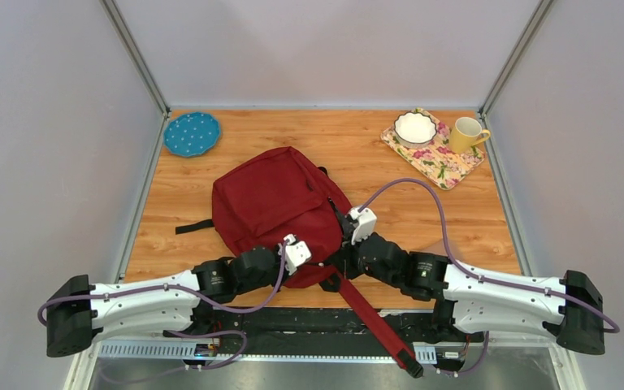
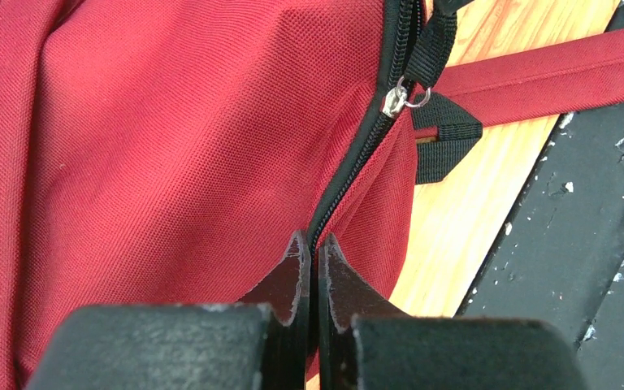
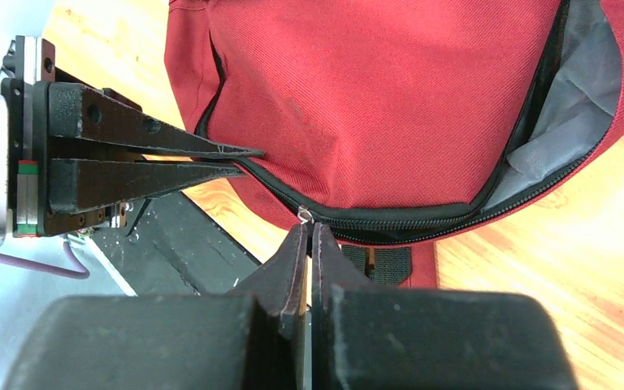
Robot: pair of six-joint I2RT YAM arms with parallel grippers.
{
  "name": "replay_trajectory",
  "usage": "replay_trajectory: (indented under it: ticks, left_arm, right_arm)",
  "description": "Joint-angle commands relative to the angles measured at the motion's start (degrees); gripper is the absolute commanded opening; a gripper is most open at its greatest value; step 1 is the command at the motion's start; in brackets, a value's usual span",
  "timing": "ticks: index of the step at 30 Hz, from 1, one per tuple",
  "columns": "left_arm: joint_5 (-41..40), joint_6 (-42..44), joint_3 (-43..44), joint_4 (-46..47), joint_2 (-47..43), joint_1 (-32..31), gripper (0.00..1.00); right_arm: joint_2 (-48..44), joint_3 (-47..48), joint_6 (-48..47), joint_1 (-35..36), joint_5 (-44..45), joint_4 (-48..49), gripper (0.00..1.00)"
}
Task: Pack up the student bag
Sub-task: Zip the student bag at the center of the board.
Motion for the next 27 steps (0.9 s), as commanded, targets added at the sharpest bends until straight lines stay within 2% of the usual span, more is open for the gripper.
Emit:
replay_trajectory:
  ticks: [1,11,17,27]
  left_arm:
    - [-3.31,-2.68,-1.31,1.99,-1.97,-0.65,0.0]
    - [-4.62,-4.35,-7.19,1.46,-11.55,-0.83,0.0]
    - [-4.8,-5.22,-7.2,-2.66,-12.7,-0.83,0.0]
    - [-5.59,-9.08,-7.46,-7.76,-19.55,-0.83,0.0]
  right_arm:
    - [1.02,4.18,0.08,-0.23,0.16,-2.29,0.0]
    - [2.96,6.74,0.61,-0.93,9.65,-6.07,0.0]
    - [1.37,5.95,-1.32,-4.62,8.43,-7.48,0.0]
    - [-1.0,4.8,-2.73,-5.86,8.52,-7.66,0.0]
